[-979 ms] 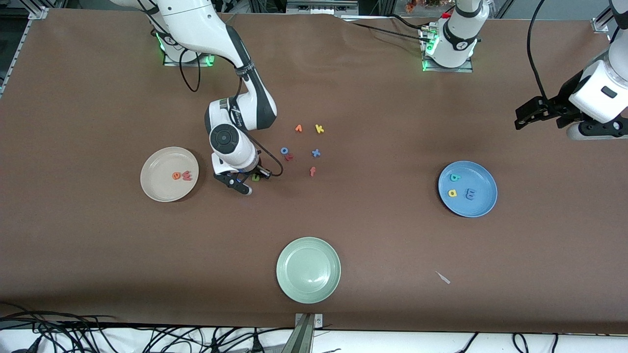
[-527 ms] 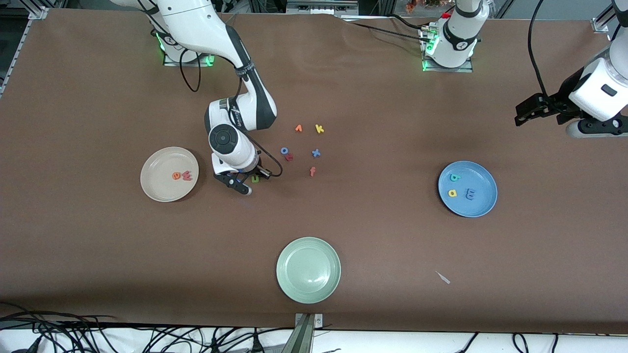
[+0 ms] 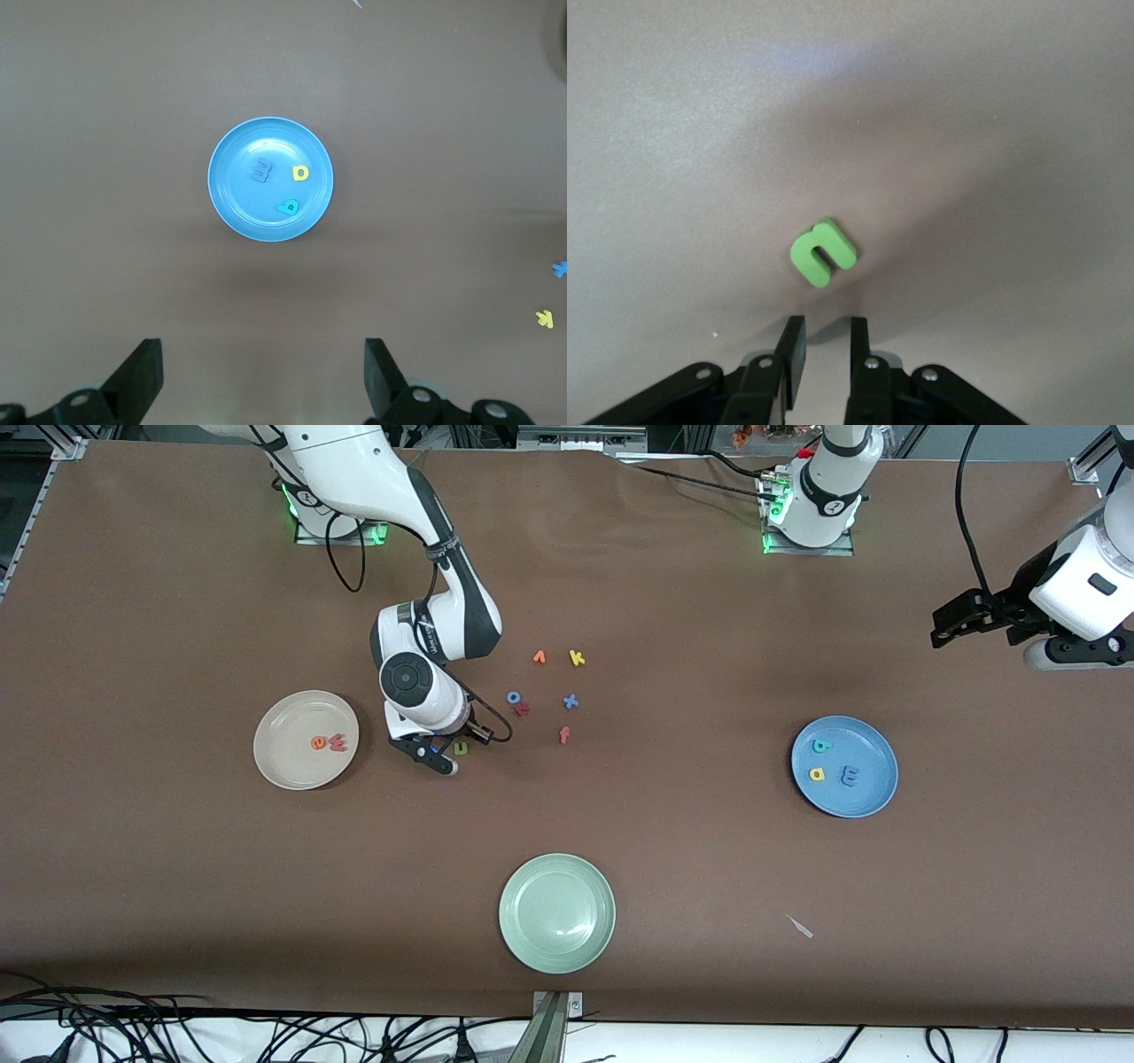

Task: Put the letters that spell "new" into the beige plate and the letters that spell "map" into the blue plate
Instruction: 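Grasp the green letter n with the right gripper and lift it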

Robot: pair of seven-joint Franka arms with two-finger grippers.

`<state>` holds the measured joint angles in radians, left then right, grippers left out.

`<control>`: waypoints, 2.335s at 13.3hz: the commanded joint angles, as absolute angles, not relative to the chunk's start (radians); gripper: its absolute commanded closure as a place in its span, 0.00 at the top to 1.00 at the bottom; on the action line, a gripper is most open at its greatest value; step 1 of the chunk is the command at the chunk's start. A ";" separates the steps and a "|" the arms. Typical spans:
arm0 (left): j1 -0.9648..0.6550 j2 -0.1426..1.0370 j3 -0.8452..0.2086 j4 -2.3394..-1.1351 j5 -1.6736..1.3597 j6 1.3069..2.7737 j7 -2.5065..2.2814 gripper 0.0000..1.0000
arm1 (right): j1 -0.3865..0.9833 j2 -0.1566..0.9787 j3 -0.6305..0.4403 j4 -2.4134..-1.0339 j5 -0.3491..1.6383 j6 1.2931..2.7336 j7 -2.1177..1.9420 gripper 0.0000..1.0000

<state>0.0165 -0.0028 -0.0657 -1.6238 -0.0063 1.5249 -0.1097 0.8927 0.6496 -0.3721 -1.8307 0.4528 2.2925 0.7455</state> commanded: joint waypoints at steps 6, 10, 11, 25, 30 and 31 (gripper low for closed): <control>0.023 0.009 -0.067 -1.588 -0.026 1.488 -0.089 1.00 | 0.870 0.641 -0.405 -1.819 0.469 2.263 0.480 0.71; 0.025 0.012 -0.063 -1.589 -0.026 1.471 -0.091 1.00 | 0.870 0.669 -0.403 -1.778 0.471 2.278 0.460 0.71; 0.025 0.011 -0.063 -1.588 -0.026 1.471 -0.091 1.00 | 0.870 0.676 -0.402 -1.772 0.469 2.281 0.459 0.71; 0.025 0.009 -0.064 -1.586 -0.026 1.465 -0.090 1.00 | 0.859 0.716 -0.399 -1.753 0.472 2.302 0.348 0.58; 0.026 0.011 -0.061 -1.586 -0.026 1.465 -0.092 1.00 | 0.859 0.726 -0.396 -1.753 0.474 2.324 0.350 0.47; 0.026 0.011 -0.061 -1.586 -0.026 1.465 -0.092 1.00 | 0.859 0.726 -0.396 -1.753 0.476 2.324 0.350 0.44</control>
